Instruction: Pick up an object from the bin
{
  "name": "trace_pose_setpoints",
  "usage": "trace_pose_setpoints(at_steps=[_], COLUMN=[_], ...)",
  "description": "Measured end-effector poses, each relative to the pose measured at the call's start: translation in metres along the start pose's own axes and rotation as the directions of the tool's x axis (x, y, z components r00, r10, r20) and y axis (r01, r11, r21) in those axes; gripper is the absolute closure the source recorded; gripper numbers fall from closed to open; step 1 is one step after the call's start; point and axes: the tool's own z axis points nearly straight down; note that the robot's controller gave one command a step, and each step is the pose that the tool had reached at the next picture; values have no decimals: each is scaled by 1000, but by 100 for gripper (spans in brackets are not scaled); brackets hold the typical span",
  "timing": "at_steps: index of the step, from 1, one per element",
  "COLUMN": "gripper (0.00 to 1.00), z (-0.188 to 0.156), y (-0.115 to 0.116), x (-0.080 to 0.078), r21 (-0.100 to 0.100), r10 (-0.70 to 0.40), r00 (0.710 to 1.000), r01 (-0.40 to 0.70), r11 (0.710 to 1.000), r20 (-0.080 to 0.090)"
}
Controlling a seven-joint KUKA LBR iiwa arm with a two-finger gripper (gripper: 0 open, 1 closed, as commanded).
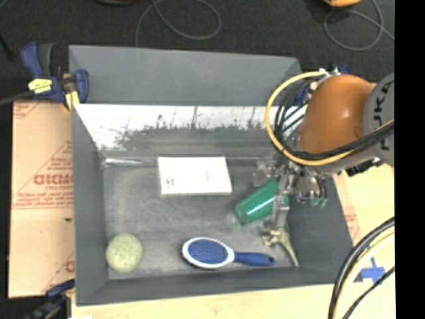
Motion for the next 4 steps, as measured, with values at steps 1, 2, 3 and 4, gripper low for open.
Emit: trace_pose_setpoints(at_steps=[1, 2, 3, 4], gripper=[0, 0, 0, 0], z=[-5, 54, 110, 106], y=[0, -19, -27, -43], x=[-2, -20, -36, -41], r21=[1, 2, -2, 4], r10=[-2, -90, -68, -193], r00=[1000, 996, 998, 981], r01=[2, 90, 68, 193], r11=[1000, 996, 998, 981], r20=[8, 13, 9, 13])
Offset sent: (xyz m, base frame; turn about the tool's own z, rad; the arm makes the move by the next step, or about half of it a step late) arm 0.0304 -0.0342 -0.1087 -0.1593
